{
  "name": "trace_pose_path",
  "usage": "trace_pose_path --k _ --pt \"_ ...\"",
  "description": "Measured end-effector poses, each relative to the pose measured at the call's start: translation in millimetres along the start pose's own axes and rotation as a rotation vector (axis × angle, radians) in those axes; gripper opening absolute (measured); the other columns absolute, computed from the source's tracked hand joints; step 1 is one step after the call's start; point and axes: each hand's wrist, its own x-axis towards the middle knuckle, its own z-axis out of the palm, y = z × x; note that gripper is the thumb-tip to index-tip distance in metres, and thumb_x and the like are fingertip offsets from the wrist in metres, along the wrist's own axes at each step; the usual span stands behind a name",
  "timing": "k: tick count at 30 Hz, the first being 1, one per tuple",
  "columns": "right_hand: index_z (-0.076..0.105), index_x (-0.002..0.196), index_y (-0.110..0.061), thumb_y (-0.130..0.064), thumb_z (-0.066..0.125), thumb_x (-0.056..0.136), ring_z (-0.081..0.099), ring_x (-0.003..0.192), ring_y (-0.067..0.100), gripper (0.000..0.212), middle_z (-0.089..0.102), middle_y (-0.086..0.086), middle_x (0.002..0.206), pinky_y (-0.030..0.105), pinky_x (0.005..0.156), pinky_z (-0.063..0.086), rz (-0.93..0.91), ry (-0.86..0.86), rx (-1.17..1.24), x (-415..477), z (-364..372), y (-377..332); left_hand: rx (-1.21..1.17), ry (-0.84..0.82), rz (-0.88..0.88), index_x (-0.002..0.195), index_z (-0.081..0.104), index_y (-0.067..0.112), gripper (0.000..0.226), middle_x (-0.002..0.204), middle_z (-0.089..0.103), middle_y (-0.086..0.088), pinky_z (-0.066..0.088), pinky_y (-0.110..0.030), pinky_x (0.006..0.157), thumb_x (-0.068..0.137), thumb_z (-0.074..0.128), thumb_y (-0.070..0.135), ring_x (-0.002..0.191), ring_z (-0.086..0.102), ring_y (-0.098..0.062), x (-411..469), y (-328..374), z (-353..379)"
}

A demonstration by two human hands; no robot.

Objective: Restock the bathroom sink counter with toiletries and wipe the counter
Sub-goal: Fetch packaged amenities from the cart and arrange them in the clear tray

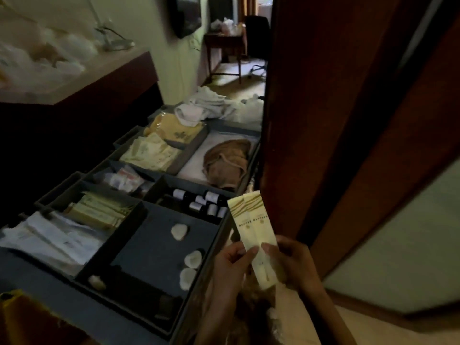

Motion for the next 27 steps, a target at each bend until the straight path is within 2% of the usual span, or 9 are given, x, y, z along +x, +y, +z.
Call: trace_pose_path --k 3,9,12,15,17,20,24,27 --pt "0.068 0.1 -0.018 -0.016 0.061 0.091 0.071 0.081 0.012 0.012 0.072 -0.001 0.098 0.022 0.062 0.055 -0.031 0.028 0.029 -6 -24 1 0.029 -0.063 0.0 0.102 0.072 0.006 0.016 0.098 0.075 -0.003 0.058 -0.038 0.082 0.088 0.064 0.008 0.093 0.071 -0.02 -3 5 18" --pt "0.069 0.099 -0.019 -0.014 0.063 0.089 0.071 0.083 0.009 0.013 0.073 -0.006 0.095 0.02 0.064 0.054 -0.089 0.045 0.055 -3 -59 -1 0.067 -0.084 0.023 0.104 0.071 0.01 0.018 0.095 0.075 -0.005 0.057 -0.024 0.072 0.086 0.066 0.007 0.09 0.071 -0.019 -3 13 51" --pt "0.069 0.097 -0.02 -0.014 0.064 0.088 0.071 0.081 0.009 0.012 0.074 -0.008 0.09 0.019 0.062 0.053 -0.108 0.094 0.065 -11 -86 2 0.053 -0.147 -0.008 0.103 0.071 0.013 0.018 0.094 0.074 -0.002 0.055 -0.019 0.067 0.087 0.066 0.007 0.089 0.07 -0.015 -9 17 78" --pt "0.068 0.095 -0.02 -0.015 0.065 0.088 0.07 0.077 0.006 0.01 0.072 -0.006 0.09 0.017 0.06 0.052 -0.084 0.199 0.069 -25 -123 10 0.078 -0.207 -0.068 0.105 0.069 0.011 0.02 0.097 0.073 -0.002 0.056 -0.019 0.063 0.085 0.068 0.008 0.091 0.068 -0.016 -15 11 118" --pt "0.068 0.094 -0.02 -0.014 0.065 0.088 0.07 0.076 0.004 0.009 0.071 -0.006 0.091 0.016 0.06 0.052 -0.069 0.27 0.091 -38 -152 15 0.067 -0.237 -0.109 0.103 0.07 0.011 0.02 0.101 0.073 -0.008 0.058 -0.027 0.069 0.083 0.07 0.011 0.094 0.069 -0.021 -22 1 148" --pt "0.067 0.096 -0.022 -0.014 0.064 0.088 0.069 0.08 0.003 0.012 0.071 -0.01 0.09 0.017 0.064 0.054 -0.065 0.363 0.106 -60 -194 22 0.123 -0.359 -0.106 0.097 0.072 0.02 0.015 0.099 0.074 0.0 0.057 -0.029 0.075 0.083 0.071 0.016 0.092 0.07 -0.015 -35 -6 191" --pt "0.069 0.097 -0.021 -0.017 0.066 0.087 0.07 0.081 0.008 0.011 0.074 -0.006 0.089 0.022 0.068 0.056 -0.036 0.515 0.087 -92 -247 36 0.131 -0.486 -0.116 0.09 0.072 0.013 0.01 0.091 0.075 -0.006 0.054 -0.021 0.061 0.083 0.069 0.007 0.079 0.072 -0.013 -55 -15 250" --pt "0.071 0.095 -0.019 -0.015 0.068 0.086 0.071 0.077 0.012 0.011 0.075 -0.003 0.088 0.024 0.067 0.056 -0.013 0.667 0.115 -125 -293 48 0.161 -0.633 -0.137 0.085 0.072 0.008 0.012 0.074 0.075 -0.004 0.053 -0.019 0.053 0.085 0.064 -0.001 0.065 0.071 -0.012 -81 -24 305"
